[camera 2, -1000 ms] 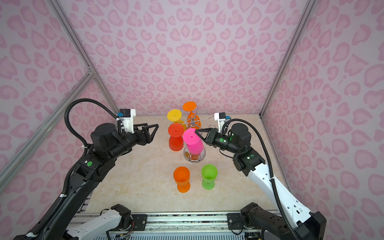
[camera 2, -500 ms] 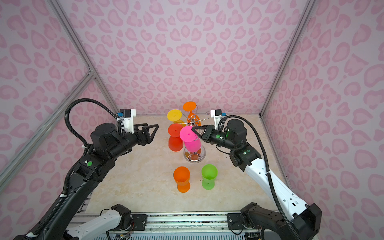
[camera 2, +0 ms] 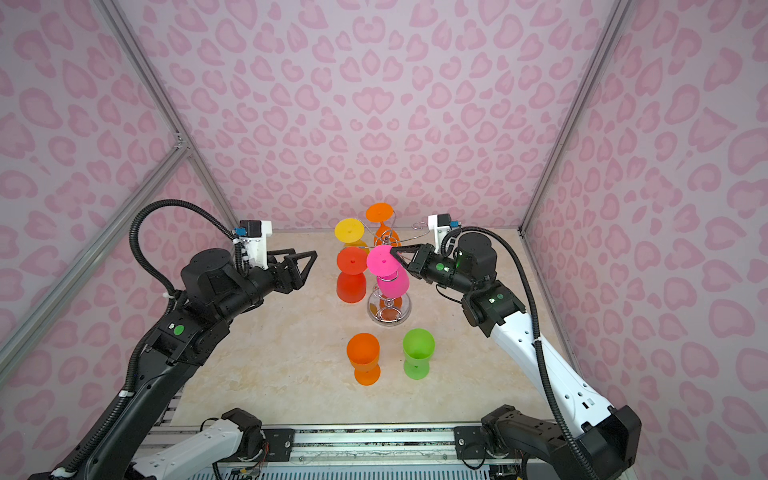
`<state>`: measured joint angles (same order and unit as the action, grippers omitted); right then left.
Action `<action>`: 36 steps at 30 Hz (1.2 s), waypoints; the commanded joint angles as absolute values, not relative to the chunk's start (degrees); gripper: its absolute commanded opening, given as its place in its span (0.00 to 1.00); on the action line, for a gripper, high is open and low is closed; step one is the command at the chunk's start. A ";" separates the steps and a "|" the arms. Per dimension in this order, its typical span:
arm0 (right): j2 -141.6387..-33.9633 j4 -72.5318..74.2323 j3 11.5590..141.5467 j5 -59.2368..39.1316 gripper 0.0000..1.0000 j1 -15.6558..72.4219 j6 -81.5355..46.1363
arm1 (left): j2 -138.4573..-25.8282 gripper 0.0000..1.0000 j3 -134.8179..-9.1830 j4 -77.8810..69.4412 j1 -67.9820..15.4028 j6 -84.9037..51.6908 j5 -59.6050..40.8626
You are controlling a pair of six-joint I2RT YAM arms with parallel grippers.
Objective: Take the wine glass off the wine glass rack
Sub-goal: 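Close the right gripper on the magenta glass's foot, then lift the magenta glass off the rack with the right gripper while the left rises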
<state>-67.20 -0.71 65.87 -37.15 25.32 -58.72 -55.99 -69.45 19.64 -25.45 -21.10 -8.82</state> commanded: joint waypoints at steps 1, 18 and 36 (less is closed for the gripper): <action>-66.45 -0.30 65.31 -37.44 0.00 24.73 -58.13 | -55.63 0.76 -69.18 17.84 -25.31 -20.66 -9.32; -54.90 -8.72 61.16 -37.61 0.00 17.93 -56.47 | -56.95 0.76 -70.30 17.67 -25.24 -20.44 -10.28; -47.17 -18.83 72.54 -38.47 0.00 2.73 -51.31 | -58.91 0.76 -71.90 12.19 -25.27 -21.94 -16.97</action>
<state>-46.83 -22.04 71.44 -37.98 2.96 -51.59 -59.09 -71.61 17.08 -25.23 -21.37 -14.02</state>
